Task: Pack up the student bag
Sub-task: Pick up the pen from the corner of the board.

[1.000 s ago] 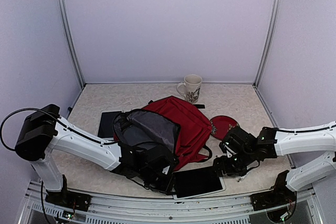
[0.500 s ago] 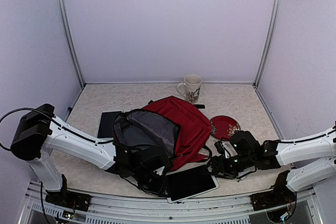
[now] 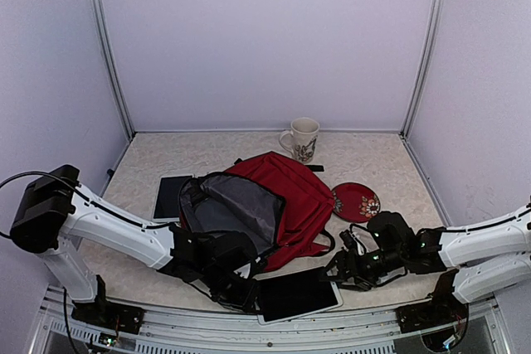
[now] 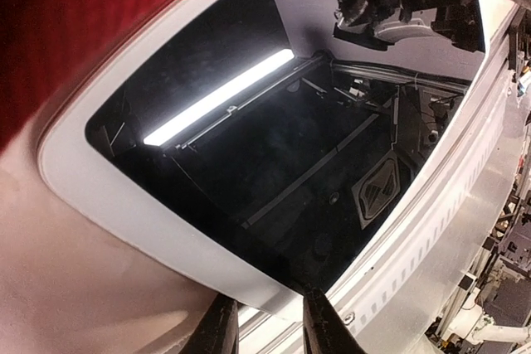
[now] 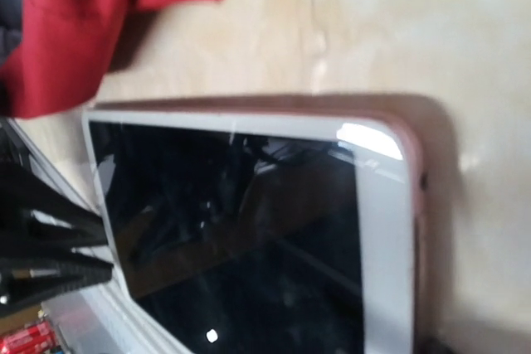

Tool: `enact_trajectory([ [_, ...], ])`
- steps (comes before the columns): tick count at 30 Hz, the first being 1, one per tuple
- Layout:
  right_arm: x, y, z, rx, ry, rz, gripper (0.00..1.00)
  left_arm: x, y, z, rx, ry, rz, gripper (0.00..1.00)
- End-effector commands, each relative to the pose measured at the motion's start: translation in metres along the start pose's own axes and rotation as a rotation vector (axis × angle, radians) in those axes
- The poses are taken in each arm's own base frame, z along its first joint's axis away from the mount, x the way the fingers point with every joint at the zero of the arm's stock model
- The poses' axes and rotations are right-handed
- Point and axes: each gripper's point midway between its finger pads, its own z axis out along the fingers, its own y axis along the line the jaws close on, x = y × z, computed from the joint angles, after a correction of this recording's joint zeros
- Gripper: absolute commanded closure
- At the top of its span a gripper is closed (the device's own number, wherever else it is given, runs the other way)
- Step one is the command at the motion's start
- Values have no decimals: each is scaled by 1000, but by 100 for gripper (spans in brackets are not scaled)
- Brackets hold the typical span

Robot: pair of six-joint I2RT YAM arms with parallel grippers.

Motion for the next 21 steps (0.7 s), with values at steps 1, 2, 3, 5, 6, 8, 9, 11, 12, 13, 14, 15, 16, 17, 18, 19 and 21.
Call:
enact_trajectory([
  [1, 34, 101, -24, -366, 172, -158, 25, -13, 41, 19, -118, -98, -20, 72],
  [2, 35, 105, -26, -384, 172, -164, 26, -13, 42, 19, -116, -99, -21, 72],
  [3, 36, 108, -27, -395, 174, -172, 26, -13, 41, 18, -114, -102, -20, 72],
  [5, 39, 111, -28, -395, 181, -185, 25, -14, 42, 18, -114, -104, -23, 72],
  [6, 40, 109, -27, -383, 183, -187, 25, -14, 42, 18, -114, -104, -22, 72],
  [8, 40, 107, -26, -365, 178, -192, 25, -13, 42, 18, -116, -103, -20, 72],
  [9, 40, 108, -26, -366, 172, -196, 25, -14, 42, 18, -114, -105, -19, 72],
  [11, 39, 105, -27, -365, 158, -196, 25, -14, 42, 18, -113, -107, -20, 72],
  [12, 38, 105, -27, -369, 149, -199, 25, -13, 42, 18, -113, -107, -20, 71],
  [13, 38, 104, -28, -380, 142, -206, 25, -13, 42, 18, -112, -108, -20, 71],
  [14, 39, 106, -30, -408, 131, -222, 26, -14, 42, 18, -112, -109, -20, 71],
  [15, 39, 110, -32, -442, 119, -238, 26, -13, 42, 19, -112, -107, -20, 71],
  [16, 38, 111, -34, -460, 108, -248, 26, -13, 42, 19, -112, -107, -20, 71],
  [17, 36, 109, -32, -450, 95, -248, 27, -13, 43, 19, -114, -107, -20, 71],
  [18, 34, 106, -29, -429, 86, -251, 27, -13, 43, 19, -114, -107, -19, 71],
  [19, 33, 100, -26, -390, 88, -243, 29, -13, 42, 18, -113, -107, -19, 71],
  [21, 29, 93, -21, -340, 78, -240, 37, -13, 42, 18, -112, -107, -18, 71],
])
